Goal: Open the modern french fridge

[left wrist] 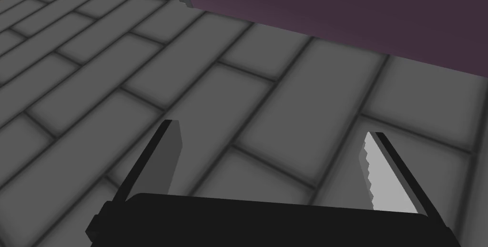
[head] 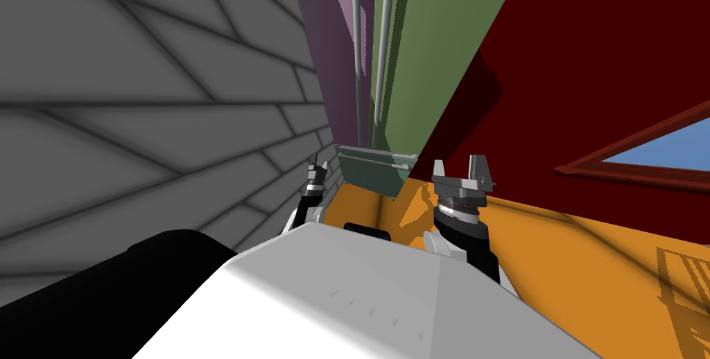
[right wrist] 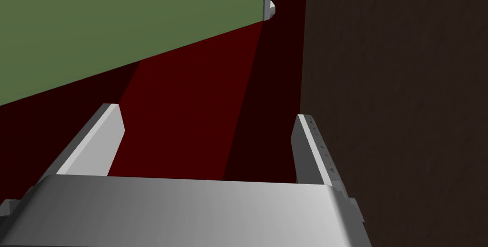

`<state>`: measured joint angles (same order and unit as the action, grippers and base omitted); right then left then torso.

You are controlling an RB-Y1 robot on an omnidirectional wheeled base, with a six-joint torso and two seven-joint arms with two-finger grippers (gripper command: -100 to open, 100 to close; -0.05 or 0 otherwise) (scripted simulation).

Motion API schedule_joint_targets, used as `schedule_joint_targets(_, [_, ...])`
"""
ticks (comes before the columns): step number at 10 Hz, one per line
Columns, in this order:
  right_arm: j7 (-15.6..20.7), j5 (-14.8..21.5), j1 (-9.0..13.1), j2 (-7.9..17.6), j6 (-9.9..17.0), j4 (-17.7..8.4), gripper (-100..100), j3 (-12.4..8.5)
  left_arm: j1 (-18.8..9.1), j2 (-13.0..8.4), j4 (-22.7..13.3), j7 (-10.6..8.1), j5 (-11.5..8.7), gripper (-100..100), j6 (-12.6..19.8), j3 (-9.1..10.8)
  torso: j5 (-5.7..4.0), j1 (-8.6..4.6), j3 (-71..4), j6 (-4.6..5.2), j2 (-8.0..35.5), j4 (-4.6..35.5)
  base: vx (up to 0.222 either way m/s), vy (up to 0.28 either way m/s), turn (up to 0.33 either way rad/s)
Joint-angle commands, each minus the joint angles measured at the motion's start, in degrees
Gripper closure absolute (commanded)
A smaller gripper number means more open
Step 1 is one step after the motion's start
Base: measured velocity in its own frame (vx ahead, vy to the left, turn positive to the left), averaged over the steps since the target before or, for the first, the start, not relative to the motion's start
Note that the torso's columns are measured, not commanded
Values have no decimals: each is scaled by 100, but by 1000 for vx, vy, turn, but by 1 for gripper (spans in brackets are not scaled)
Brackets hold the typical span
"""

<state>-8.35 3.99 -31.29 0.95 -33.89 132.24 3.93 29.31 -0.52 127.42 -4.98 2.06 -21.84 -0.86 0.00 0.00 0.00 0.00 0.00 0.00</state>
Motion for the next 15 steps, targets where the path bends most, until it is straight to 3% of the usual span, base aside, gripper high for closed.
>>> schedule_joint_targets(1, [0, 0, 0, 0, 0, 0, 0, 0, 0, 0, 0, 0, 0, 0, 0, 0, 0, 0, -467, 0, 232, 235, 0, 0, 0])
schedule_joint_targets(9, [0, 0, 0, 0, -1, 2, 0, 0, 0, 0, 2, 0, 0, 0, -1, 0, 0, 0, -7073, 0, 3539, 3537, 0, 0, 0])
schedule_joint_targets(10, [0, 0, 0, 0, -1, 2, 0, 0, -25, -167, -61, 4, 3, -100, -7, -5, 0, 0, -7919, 0, 3962, 3960, 28, -1, -13])
schedule_joint_targets(12, [0, 0, -1, 0, 0, -1, 0, 0, -79, -392, -195, 13, 8, -100, -19, -16, 0, -1, -8434, 0, 4195, 4201, 59, -9, -29])
schedule_joint_targets(15, [0, 0, -2, 0, 0, -1, 0, 0, -238, -678, -593, 41, 24, -100, -57, -50, -2, -7, -8468, 1, 4208, 4223, 126, -26, -43])
